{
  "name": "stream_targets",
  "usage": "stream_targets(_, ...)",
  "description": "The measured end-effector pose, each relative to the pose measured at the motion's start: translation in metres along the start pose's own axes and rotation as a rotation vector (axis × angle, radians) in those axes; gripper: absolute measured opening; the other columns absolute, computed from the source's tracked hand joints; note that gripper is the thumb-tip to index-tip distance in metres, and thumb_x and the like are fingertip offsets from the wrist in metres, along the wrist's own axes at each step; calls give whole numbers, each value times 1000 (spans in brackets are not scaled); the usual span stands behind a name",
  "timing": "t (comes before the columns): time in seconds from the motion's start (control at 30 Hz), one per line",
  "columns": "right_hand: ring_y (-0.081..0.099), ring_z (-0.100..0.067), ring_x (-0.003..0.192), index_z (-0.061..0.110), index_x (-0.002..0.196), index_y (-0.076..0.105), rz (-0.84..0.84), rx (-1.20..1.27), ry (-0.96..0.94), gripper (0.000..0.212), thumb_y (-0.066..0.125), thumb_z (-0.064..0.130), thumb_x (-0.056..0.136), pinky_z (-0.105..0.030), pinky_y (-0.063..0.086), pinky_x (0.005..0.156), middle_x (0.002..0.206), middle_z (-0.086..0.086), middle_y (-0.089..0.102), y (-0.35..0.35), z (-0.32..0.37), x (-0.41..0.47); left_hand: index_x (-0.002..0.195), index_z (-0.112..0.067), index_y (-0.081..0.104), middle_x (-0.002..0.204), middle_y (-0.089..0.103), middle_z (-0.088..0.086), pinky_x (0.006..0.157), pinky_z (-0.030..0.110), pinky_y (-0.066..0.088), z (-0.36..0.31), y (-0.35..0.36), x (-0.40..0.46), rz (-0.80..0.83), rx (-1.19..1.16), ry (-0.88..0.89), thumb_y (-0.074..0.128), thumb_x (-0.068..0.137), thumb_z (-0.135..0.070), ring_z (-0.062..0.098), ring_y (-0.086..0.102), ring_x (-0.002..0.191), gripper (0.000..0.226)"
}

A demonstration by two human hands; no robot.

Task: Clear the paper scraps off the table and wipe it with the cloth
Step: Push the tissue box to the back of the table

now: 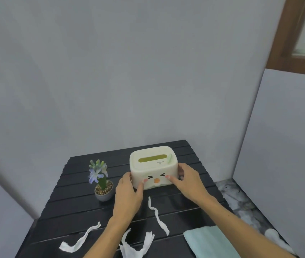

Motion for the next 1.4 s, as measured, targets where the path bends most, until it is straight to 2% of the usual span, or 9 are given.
stream_targets(0.27, 62, -10, 102, 25, 124, 56, -35, -27, -8, 53, 77, 44, 80, -15, 47, 78, 117, 8, 62, -19, -16, 27, 134, -19, 49, 122, 63, -2, 91, 40, 56, -10, 24, 27, 17, -2, 59, 62, 88, -54, 15, 62, 107, 60)
stream_targets(0.43, 62, -8, 98, 25, 120, 56, -57, -70, -40, 52, 76, 48, 78, -15, 50, 74, 114, 8, 63, -26, -24, 46, 138, -23, 43, 127, 62, -2, 91, 44, 57, -9, 37, 48, 37, 1, 89, 61, 87, -57, 16, 63, 110, 64)
stream_targets(0.63, 61, -9, 97, 28, 115, 57, -82, -128, -99, 55, 70, 63, 74, -30, 57, 81, 109, 8, 63, -36, -36, 66, 136, -26, 40, 124, 64, -2, 89, 44, 57, -13, 52, 70, 47, 1, 151, 61, 88, -57, 17, 64, 106, 61)
stream_targets(0.83, 63, -6, 93, 28, 125, 53, -133, -118, -151, 53, 77, 41, 80, -22, 56, 77, 113, 10, 63, -45, -36, 81, 145, -32, 26, 120, 65, -1, 86, 46, 58, -26, 63, 87, 52, 17, 206, 63, 89, -52, 19, 66, 102, 70)
stream_targets(0.93, 63, -8, 97, 32, 130, 49, -140, -119, -171, 57, 77, 36, 80, -31, 58, 84, 114, 15, 60, -47, -38, 89, 146, -32, 24, 117, 65, 1, 84, 45, 58, -30, 69, 93, 57, 30, 243, 62, 89, -51, 19, 65, 99, 71)
stream_targets(1.03, 62, -16, 103, 39, 131, 43, -145, -161, -183, 60, 73, 44, 79, -43, 58, 86, 120, 11, 60, -47, -42, 99, 146, -32, 24, 115, 65, 2, 82, 44, 59, -32, 76, 100, 60, 34, 235, 61, 90, -52, 19, 65, 97, 70)
stream_targets(1.13, 62, -20, 103, 36, 136, 41, -149, -179, -190, 64, 72, 43, 80, -46, 57, 87, 123, 7, 60, -47, -46, 108, 145, -33, 24, 109, 65, 3, 78, 45, 59, -33, 82, 106, 54, 30, 239, 59, 91, -50, 20, 65, 93, 67)
stream_targets(1.3, 63, -22, 100, 33, 136, 42, -143, -174, -191, 63, 73, 39, 82, -41, 57, 84, 120, 6, 61, -51, -48, 124, 144, -30, 24, 103, 64, 3, 77, 45, 55, -38, 90, 119, 36, 80, 249, 57, 92, -44, 20, 62, 89, 63)
stream_targets(1.4, 64, -13, 94, 29, 139, 43, -134, -165, -190, 64, 75, 32, 84, -16, 50, 72, 119, 8, 60, -57, -50, 133, 142, -28, 25, 106, 64, 3, 73, 35, 50, -40, 97, 124, 43, 89, 260, 57, 92, -45, 17, 62, 88, 62)
Point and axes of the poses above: each hand's wrist, its own x-axis towards the middle knuckle, its own y-axis out of the palm, z = x × y, the point moved 1 cm from there along x, towards the middle knuckle
